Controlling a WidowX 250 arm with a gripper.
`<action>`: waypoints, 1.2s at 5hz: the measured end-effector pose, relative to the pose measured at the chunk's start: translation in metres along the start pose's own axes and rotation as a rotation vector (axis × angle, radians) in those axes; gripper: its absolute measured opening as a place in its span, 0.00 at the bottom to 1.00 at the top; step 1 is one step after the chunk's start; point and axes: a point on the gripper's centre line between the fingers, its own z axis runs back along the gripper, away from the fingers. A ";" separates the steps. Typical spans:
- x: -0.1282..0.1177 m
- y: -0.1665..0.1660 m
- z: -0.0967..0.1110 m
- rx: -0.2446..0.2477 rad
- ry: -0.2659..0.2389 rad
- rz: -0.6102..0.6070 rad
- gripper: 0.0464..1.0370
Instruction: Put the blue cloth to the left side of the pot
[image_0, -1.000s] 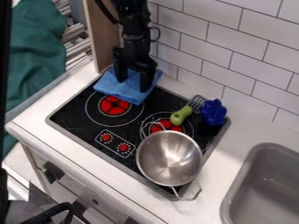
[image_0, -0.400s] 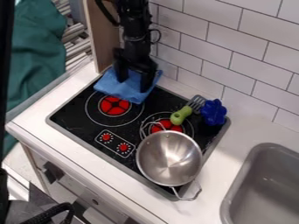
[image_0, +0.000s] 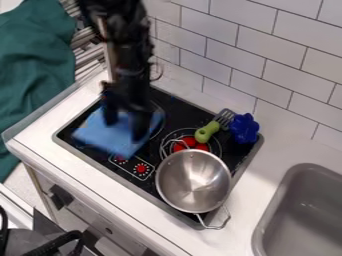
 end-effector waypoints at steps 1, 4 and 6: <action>-0.023 -0.002 0.001 0.009 -0.020 -0.005 0.96; -0.008 -0.008 0.054 0.007 -0.339 -0.013 0.96; -0.006 -0.039 0.097 -0.003 -0.339 -0.031 0.96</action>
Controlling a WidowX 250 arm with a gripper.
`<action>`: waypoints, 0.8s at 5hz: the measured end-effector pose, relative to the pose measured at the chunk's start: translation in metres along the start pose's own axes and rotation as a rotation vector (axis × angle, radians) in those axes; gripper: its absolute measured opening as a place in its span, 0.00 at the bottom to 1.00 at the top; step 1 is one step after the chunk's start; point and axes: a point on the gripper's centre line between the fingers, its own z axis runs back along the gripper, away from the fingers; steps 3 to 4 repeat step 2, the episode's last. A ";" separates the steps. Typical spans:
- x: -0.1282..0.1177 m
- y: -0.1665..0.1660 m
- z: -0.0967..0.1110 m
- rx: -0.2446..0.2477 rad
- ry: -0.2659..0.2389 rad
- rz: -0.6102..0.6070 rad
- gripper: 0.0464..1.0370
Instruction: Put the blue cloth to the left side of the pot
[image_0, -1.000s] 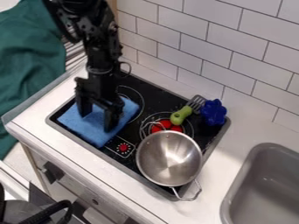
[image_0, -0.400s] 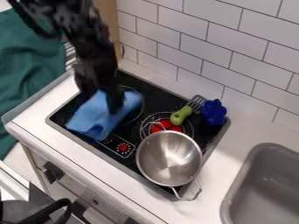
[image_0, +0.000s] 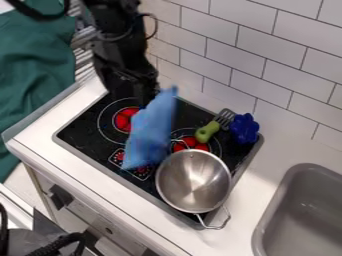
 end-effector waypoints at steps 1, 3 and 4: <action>0.002 -0.007 0.000 -0.013 0.000 0.001 0.96; 0.002 -0.008 0.000 -0.015 0.023 0.001 0.96; 0.002 -0.008 0.000 -0.015 0.023 0.001 0.96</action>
